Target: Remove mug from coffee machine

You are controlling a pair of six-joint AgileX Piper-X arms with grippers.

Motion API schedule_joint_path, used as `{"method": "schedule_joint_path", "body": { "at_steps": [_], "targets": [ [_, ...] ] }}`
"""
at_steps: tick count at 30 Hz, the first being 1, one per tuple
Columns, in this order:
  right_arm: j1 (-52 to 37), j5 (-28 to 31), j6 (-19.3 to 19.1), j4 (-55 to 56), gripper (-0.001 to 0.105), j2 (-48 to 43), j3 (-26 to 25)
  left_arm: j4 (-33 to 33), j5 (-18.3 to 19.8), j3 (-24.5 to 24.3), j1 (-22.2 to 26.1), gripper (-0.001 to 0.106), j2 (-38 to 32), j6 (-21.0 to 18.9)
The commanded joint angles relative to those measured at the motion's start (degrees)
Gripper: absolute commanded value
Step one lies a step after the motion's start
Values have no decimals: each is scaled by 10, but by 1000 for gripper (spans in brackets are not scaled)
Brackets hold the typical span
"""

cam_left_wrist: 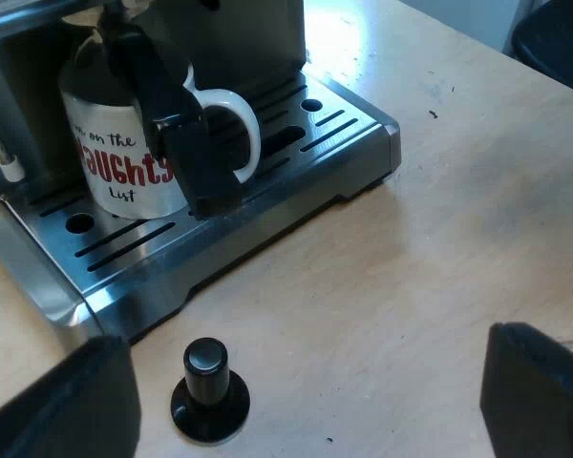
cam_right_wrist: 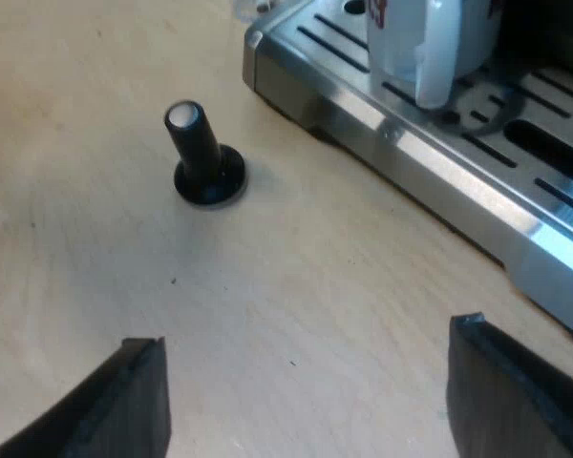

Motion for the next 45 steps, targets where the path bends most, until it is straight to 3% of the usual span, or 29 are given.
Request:
{"method": "schedule_joint_path", "body": {
  "at_steps": [1, 16, 28, 35, 45],
  "targets": [
    [16, 20, 17, -37, 63, 27, -4, -6, 2, -3, -2, 87, 1, 1],
    [36, 60, 129, -196, 63, 192, -4, -6, 2, -3, -2, 87, 1, 1],
    [43, 80, 131, -344, 63, 277, -4, -6, 2, -3, -2, 87, 1, 1],
    [76, 189, 110, -445, 63, 339, -4, -6, 2, -3, -2, 87, 1, 1],
    [76, 192, 115, -587, 63, 433, -4, -6, 2, -3, -2, 87, 1, 1]
  ]
}}
